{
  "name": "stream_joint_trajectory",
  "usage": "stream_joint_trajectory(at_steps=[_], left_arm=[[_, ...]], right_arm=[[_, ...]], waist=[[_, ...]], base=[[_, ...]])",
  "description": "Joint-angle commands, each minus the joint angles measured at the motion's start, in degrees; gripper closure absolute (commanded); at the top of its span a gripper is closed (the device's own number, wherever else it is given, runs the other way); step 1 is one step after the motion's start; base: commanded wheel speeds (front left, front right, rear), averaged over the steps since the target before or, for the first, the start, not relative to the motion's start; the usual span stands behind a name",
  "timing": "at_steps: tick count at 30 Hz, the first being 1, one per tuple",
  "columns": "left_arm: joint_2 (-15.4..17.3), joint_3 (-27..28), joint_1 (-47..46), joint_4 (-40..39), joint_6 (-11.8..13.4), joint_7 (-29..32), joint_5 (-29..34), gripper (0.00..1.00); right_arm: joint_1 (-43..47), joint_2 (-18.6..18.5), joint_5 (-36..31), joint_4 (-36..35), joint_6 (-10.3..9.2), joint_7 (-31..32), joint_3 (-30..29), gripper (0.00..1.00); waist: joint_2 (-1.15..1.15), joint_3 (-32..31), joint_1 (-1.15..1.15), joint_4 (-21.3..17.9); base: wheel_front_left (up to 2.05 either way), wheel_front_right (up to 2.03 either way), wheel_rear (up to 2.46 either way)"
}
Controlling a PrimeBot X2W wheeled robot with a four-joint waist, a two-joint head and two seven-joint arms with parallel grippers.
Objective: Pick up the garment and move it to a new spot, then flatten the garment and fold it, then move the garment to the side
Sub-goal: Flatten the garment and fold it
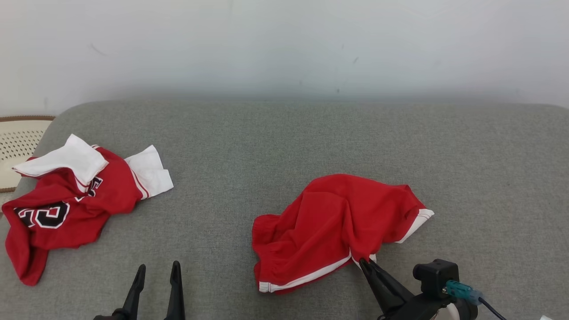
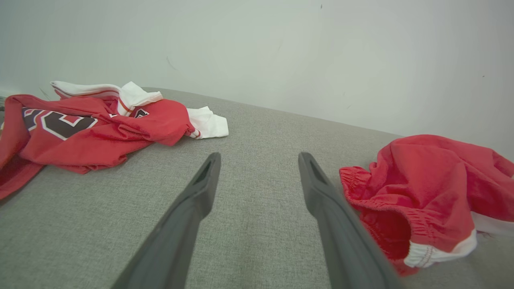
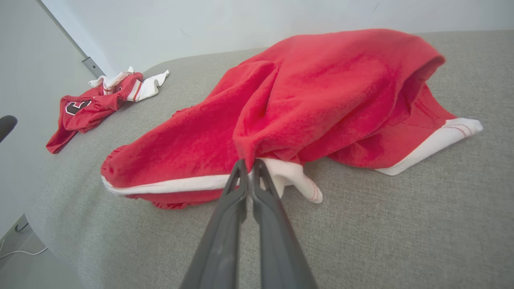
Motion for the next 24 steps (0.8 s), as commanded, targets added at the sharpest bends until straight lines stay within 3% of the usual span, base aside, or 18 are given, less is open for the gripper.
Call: stream_joint_trajectory(at_steps=[1, 2, 13, 24], left_arm=[[0.03, 0.25, -0.02, 0.19, 0.16, -0.18, 0.44, 0.0], [0.03, 0.26, -0.04, 0.22, 0.23, -0.18, 0.45, 0.0], [0.02, 0.31, -0.43, 0.05, 0.51, -0.18, 0.62, 0.0], [0.04, -0.04, -0.81, 0.25, 0.15, -0.18, 0.73, 0.0]], right_arm=[[0.57, 0.01, 0.67, 0.26, 0.03, -0.58, 0.09, 0.64], [0.48, -0.05, 1.11, 0.38, 0.03, -0.88, 0.09, 0.0], [0.46, -2.65, 5.38, -1.76, 0.03, -7.18, -4.96, 0.0], [-3.16, -2.37, -0.76, 6.41, 0.03, -5.66, -14.15, 0.0]], waist=[[0.0, 0.08, 0.0, -0.18], [0.0, 0.11, 0.0, -0.3], [0.0, 0.55, 0.0, -1.61], [0.0, 0.7, 0.0, -1.26]], base=[[0.0, 0.0, 0.0], [0.0, 0.0, 0.0], [0.0, 0.0, 0.0], [0.0, 0.0, 0.0]])
